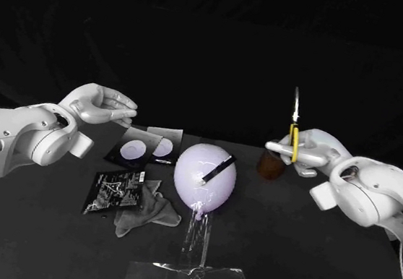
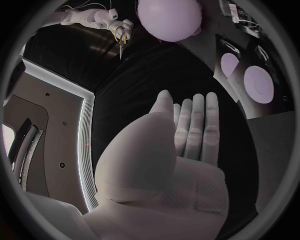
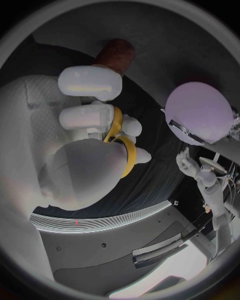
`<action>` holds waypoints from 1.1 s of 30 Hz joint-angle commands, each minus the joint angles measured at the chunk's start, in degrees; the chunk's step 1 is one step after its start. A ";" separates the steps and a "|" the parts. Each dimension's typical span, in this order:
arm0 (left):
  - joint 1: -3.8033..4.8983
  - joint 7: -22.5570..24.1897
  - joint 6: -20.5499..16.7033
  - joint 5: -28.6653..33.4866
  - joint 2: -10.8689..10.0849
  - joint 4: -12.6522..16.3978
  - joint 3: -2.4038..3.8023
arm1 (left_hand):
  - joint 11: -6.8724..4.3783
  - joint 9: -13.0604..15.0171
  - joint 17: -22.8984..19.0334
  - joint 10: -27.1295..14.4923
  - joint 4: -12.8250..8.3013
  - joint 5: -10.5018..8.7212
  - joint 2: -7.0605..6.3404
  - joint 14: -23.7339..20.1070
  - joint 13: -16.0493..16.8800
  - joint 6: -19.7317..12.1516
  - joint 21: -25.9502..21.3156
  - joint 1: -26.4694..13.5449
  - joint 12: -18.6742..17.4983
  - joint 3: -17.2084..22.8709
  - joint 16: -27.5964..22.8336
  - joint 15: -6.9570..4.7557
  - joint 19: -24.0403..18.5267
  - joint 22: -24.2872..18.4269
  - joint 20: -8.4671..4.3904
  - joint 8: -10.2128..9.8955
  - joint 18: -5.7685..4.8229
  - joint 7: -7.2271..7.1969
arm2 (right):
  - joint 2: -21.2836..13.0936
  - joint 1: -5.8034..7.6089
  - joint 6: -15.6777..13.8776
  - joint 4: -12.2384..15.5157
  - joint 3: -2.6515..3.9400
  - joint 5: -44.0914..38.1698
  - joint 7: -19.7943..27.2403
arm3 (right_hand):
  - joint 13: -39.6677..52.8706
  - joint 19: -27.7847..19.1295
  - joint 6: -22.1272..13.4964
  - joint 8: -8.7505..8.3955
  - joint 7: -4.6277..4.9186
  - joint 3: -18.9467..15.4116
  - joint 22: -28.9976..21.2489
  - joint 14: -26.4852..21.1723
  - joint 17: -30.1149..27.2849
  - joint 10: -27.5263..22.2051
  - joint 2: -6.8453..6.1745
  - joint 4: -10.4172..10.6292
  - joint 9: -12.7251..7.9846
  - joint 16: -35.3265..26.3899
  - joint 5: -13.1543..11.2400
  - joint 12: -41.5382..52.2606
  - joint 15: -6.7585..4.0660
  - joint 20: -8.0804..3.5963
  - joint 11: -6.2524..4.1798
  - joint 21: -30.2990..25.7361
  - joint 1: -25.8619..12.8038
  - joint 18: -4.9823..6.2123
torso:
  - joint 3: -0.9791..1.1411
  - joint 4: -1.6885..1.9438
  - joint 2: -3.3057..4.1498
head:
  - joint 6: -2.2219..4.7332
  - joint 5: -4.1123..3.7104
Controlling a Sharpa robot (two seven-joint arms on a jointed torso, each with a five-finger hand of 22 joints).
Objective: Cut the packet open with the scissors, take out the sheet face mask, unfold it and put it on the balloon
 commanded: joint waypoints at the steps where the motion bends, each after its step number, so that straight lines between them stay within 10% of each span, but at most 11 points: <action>1: 1.47 1.14 5.95 3.58 2.16 -2.73 0.14 | -0.63 -0.65 -0.11 2.01 0.00 -0.21 0.39 1.77 -0.60 1.52 0.93 -0.02 -1.11 0.21 0.21 -0.60 1.56 0.35 -0.88 -0.75 0.37 -0.49 | 3.64 1.38 3.86 -5.48 0.15 -14.33 -9.68 | 0.00 1.43 3.95 0.09 -4.19 0.06 11.16 6.04 12.64 10.76 9.12 -0.22 0.13 0.25 -0.13 37.24 -2.59 -0.39 -8.38 0.54 9.43 0.81 | -0.03 -0.27 -0.46 | 1.30 -0.85; 11: 4.96 -0.17 10.49 3.46 9.57 -12.72 0.27 | -0.66 -2.71 -0.83 4.39 0.01 -0.10 0.35 3.24 -1.10 3.23 1.10 -1.24 -4.96 -0.25 -1.62 -0.71 2.26 0.13 -1.53 -3.38 0.14 -0.42 | 17.27 4.42 8.75 -23.89 0.17 -32.19 -14.20 | 0.00 1.62 4.27 0.40 -4.19 0.24 11.33 6.09 12.91 10.78 9.14 -0.32 0.26 0.34 -0.13 37.20 -2.59 -0.39 -8.37 0.99 9.53 0.71 | -0.05 -0.41 -0.13 | 3.39 -1.50; 17: 6.60 -0.33 12.17 3.80 13.27 -18.58 0.35 | 0.09 -3.80 -1.69 4.11 -0.08 -0.09 0.27 1.17 -1.07 2.87 -1.65 -3.01 -7.48 -1.21 -4.24 0.33 -0.88 -1.51 0.24 -5.14 -0.25 0.17 | 25.07 5.36 11.01 -33.29 0.21 -46.90 -15.33 | -0.38 1.64 3.90 -0.34 -4.15 0.21 11.35 6.06 12.71 10.71 9.02 -0.31 0.03 0.28 -0.14 36.79 -2.59 -0.39 -8.33 1.03 9.47 0.70 | -0.03 -0.47 0.31 | 4.21 -2.01; 24: 8.28 -1.01 13.17 6.65 16.09 -24.13 0.39 | 1.91 -4.83 -3.06 0.79 -0.14 -0.13 0.73 -3.04 -1.01 0.47 -3.25 -8.00 -10.42 -3.75 -7.92 2.32 -1.48 -2.81 1.67 -7.36 0.27 1.74 | 31.69 5.58 10.51 -39.40 0.20 -65.29 -17.29 | -2.95 0.85 0.00 -7.32 -3.55 -0.50 10.80 5.69 10.85 9.77 8.38 0.15 -2.26 -0.33 -0.15 33.56 -2.13 -0.09 -7.78 -0.75 9.00 1.02 | -0.08 -0.28 0.83 | 5.45 -2.34; 33: 9.45 0.67 11.69 5.17 18.97 -27.02 0.46 | 2.78 -5.04 -4.50 -1.94 -0.24 -0.13 0.84 -6.14 -0.95 -0.19 -8.25 -9.14 -10.71 -5.31 -11.01 3.50 -8.46 -5.02 4.19 -8.01 -1.07 2.19 | 35.77 5.49 10.14 -39.93 0.17 -77.93 -19.49 | -3.26 1.05 -0.11 -8.13 -3.48 -0.68 11.00 5.68 10.82 9.68 8.12 0.10 -2.56 -0.36 -0.14 33.04 -1.98 0.06 -7.67 -0.26 9.30 0.90 | -0.50 -0.18 1.42 | 6.28 -1.83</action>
